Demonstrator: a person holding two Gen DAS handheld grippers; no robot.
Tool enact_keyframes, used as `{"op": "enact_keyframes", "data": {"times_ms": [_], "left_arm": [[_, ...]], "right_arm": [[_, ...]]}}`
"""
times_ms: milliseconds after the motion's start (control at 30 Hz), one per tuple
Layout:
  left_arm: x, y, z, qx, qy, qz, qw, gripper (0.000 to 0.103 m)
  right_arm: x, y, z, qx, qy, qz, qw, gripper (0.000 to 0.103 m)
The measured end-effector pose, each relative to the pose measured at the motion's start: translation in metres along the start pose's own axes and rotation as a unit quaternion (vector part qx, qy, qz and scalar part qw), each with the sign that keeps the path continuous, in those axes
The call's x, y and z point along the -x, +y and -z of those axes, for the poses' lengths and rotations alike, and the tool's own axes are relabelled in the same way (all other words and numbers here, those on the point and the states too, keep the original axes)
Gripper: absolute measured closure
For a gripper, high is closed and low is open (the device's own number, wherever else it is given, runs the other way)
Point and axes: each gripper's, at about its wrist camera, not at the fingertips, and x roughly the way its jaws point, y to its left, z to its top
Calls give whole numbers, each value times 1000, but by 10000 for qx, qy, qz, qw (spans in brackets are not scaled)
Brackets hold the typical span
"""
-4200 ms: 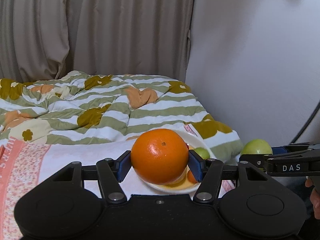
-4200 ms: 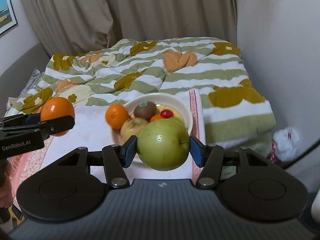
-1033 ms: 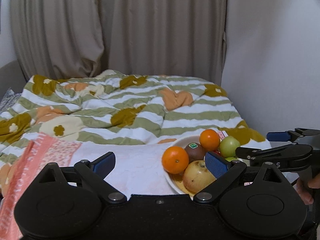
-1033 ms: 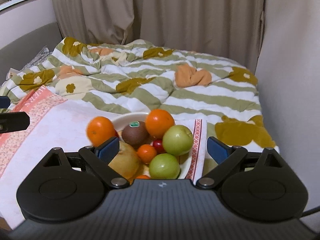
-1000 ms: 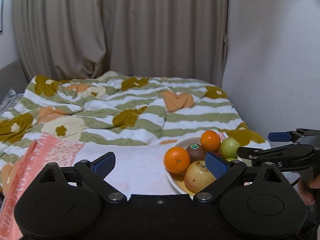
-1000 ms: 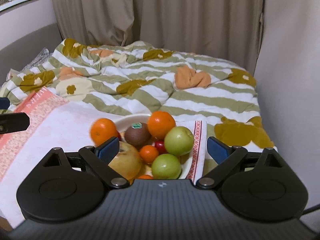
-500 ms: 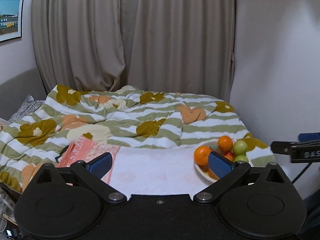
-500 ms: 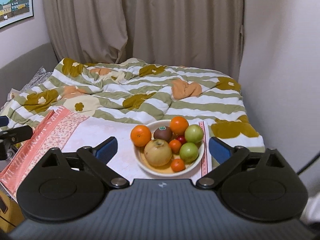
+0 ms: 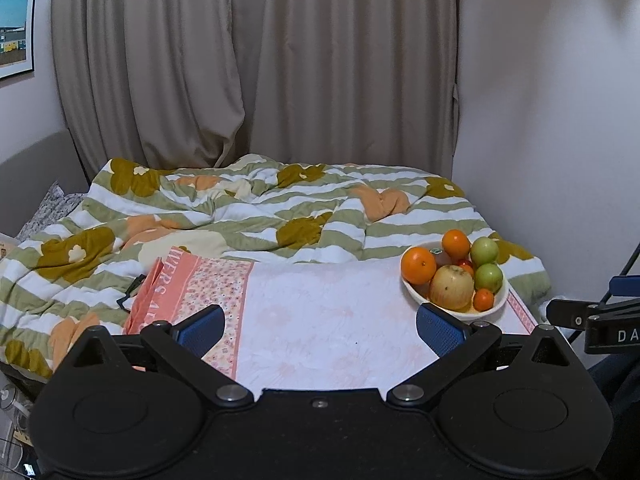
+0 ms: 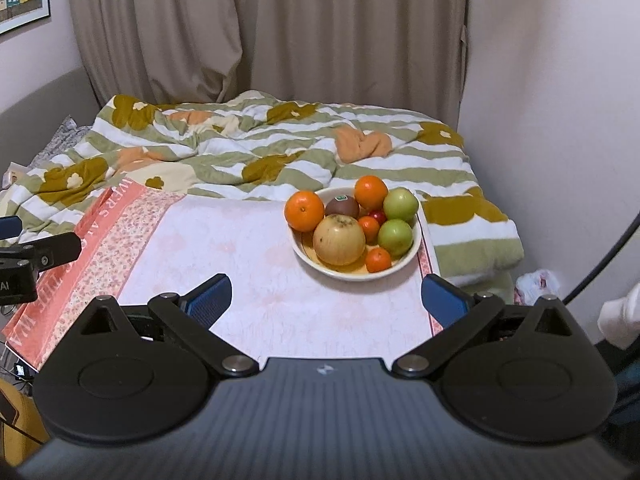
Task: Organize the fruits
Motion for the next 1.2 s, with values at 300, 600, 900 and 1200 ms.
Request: {"op": "enact_keyframes", "data": {"times_ms": [300, 600, 900, 1200], "left_arm": [[2, 3, 3, -33, 15, 34, 10000, 0], [3, 4, 5, -34, 17, 26, 10000, 0], [6, 2, 6, -76, -54, -7, 10000, 0], [5, 4, 6, -33, -7, -8, 10000, 0]], "right_arm": [[7, -1, 5, -188, 1, 193, 9996, 0], [9, 0, 7, -185, 8, 215, 9996, 0], [10, 1, 7, -182, 26, 147, 9997, 0], [4, 5, 4, -247, 77, 127, 9996, 0]]}}
